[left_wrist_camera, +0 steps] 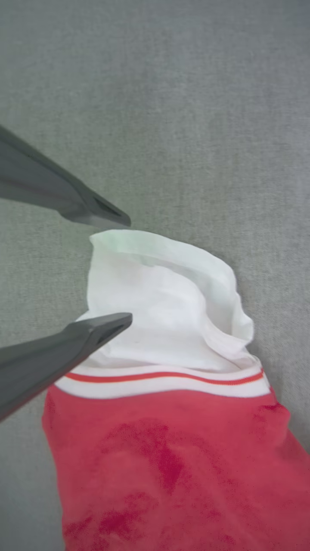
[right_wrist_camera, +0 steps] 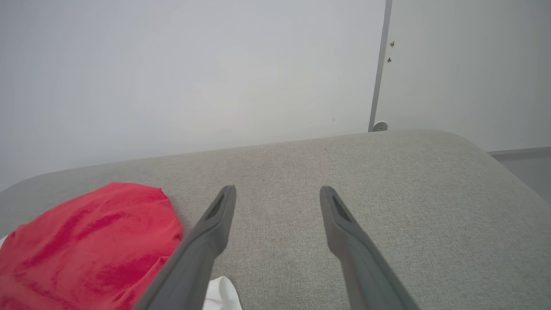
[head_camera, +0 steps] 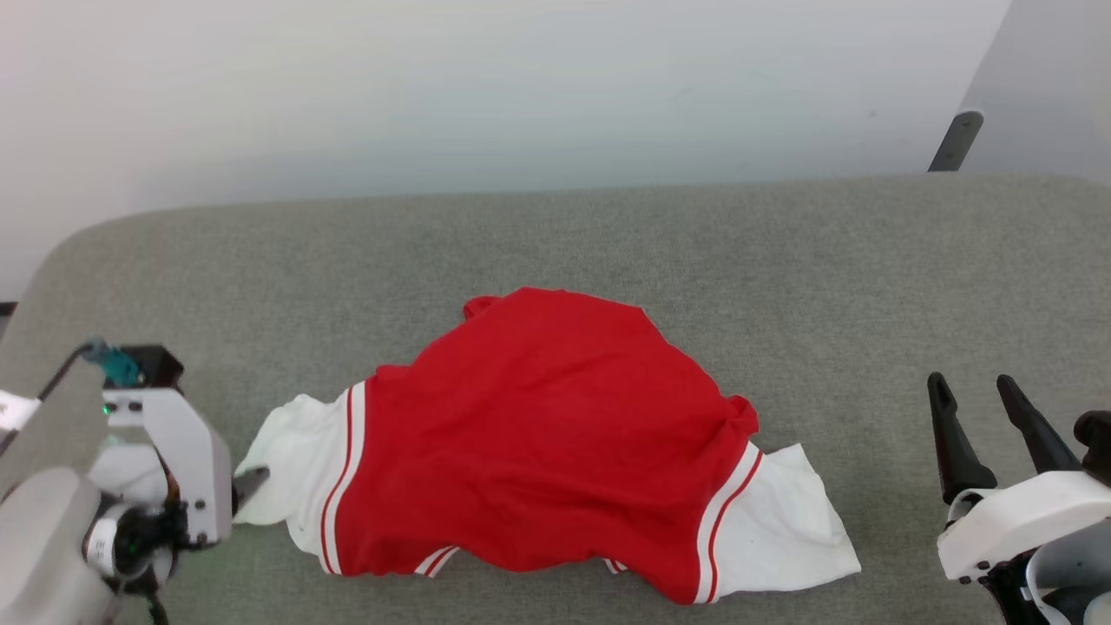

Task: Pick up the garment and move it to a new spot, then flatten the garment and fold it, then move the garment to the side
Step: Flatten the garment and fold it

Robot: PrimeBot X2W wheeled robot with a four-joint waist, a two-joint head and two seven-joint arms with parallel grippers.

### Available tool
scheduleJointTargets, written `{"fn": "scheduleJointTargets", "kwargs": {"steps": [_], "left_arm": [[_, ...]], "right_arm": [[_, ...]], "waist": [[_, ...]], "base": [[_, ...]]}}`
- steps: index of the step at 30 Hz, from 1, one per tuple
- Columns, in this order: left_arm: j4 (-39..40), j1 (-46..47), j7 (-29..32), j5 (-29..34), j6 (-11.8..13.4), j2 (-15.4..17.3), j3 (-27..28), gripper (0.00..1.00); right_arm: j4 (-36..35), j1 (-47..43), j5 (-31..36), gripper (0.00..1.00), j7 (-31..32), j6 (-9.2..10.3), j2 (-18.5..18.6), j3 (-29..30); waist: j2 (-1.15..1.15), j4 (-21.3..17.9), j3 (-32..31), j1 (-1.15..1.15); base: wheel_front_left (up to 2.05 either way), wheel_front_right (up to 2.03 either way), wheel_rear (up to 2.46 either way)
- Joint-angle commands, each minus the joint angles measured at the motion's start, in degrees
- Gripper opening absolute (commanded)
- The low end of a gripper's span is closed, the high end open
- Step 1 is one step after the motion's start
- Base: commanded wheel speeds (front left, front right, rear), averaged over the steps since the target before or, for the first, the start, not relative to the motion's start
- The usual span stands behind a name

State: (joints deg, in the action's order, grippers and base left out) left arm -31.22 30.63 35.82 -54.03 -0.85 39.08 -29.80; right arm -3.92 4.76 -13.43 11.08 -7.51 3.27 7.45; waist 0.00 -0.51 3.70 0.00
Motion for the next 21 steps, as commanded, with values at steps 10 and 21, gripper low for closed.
{"fn": "scheduleJointTargets", "kwargs": {"steps": [10,21], "left_arm": [[2.85,-6.88,0.13,-2.54,3.07,1.81,1.37,1.0],[-2.16,-6.67,-2.8,-3.83,1.71,2.0,3.05,1.0]], "right_arm": [[-5.03,-1.04,1.39,1.0,-1.5,0.04,0.53,0.95],[-9.83,-1.81,2.21,1.0,-0.17,0.04,0.5,1.1]], "waist": [[0.0,-1.77,-0.84,0.0],[0.0,-4.06,1.5,0.0]], "base": [[0.0,0.0,0.0],[0.0,0.0,0.0]]}}
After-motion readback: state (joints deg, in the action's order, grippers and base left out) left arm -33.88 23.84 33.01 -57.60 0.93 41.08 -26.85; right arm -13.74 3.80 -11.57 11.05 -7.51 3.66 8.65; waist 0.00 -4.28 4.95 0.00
